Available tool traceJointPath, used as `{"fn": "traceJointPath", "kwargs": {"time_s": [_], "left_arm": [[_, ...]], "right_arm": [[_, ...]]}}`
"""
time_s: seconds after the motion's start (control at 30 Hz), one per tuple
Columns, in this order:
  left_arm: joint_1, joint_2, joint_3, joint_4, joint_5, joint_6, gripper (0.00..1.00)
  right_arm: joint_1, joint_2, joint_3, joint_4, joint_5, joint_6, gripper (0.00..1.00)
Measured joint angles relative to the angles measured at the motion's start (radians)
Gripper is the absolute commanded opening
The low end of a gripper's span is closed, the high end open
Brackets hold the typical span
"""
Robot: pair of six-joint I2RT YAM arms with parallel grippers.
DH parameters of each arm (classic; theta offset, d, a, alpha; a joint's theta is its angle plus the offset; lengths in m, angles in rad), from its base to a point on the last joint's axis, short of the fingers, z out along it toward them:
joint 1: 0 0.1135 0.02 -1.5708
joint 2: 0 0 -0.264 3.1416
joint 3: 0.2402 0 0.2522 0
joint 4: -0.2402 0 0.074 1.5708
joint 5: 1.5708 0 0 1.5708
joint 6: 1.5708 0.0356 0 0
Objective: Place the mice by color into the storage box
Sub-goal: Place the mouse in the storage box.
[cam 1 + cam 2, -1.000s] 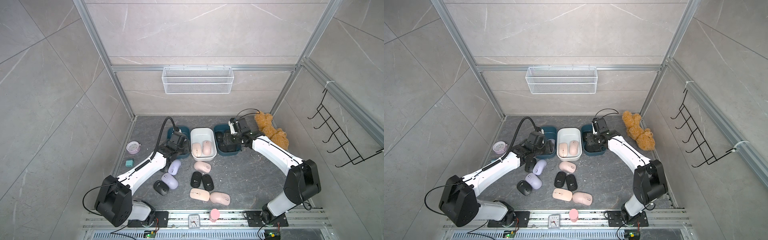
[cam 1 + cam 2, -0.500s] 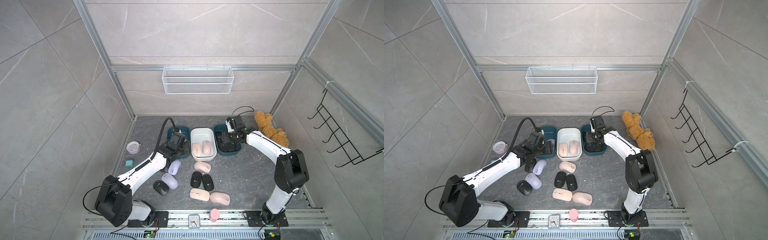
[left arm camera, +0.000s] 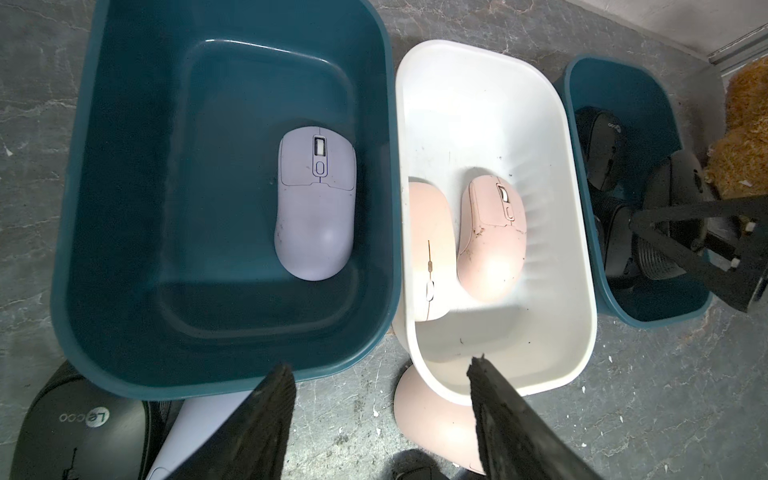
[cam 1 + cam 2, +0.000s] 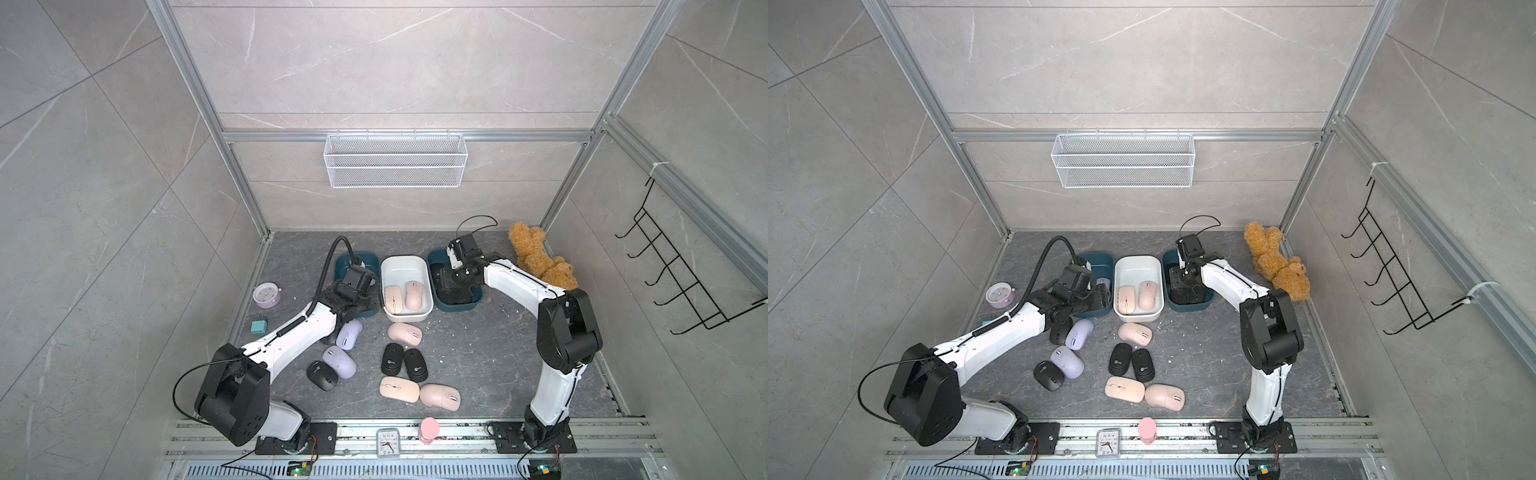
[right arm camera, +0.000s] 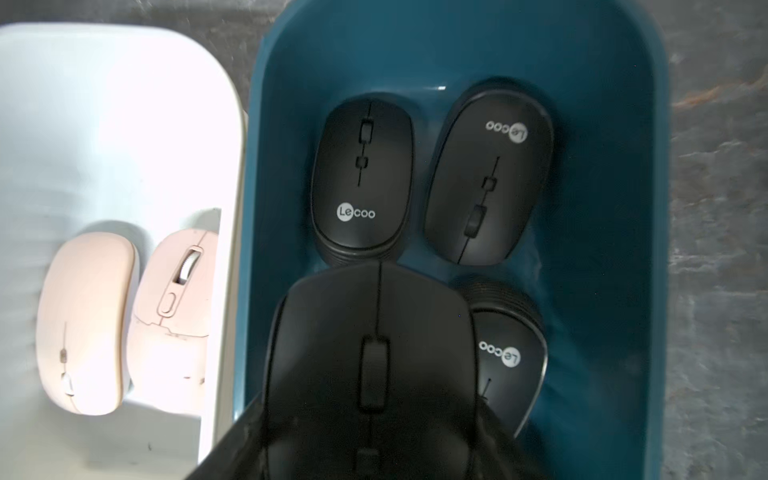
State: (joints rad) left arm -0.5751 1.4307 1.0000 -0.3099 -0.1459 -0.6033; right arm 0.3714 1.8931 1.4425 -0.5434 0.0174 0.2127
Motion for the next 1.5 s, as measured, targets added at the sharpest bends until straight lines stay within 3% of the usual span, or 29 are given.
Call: {"fn": "traceJointPath", "kwargs": {"time_s": [0.43,1.0,1.5], "left_arm": [[0.0,0.001,0.0,0.001,0.0,0.0,0.69],[0.0,0.001,0.0,0.001,-0.001,0.0,0.69],[0.0,0.0,0.0,-0.002,-0.008,0.001,0.69]], "right_arm": [[0.0,0.045,0.01,-0.016,-0.016,0.003,0.57],[0.0,0.082,0.028,-0.03,-0.051,0.012,0.68],[0.0,0.072,0.039,-0.033,-0.06,0.019,0.68]]}}
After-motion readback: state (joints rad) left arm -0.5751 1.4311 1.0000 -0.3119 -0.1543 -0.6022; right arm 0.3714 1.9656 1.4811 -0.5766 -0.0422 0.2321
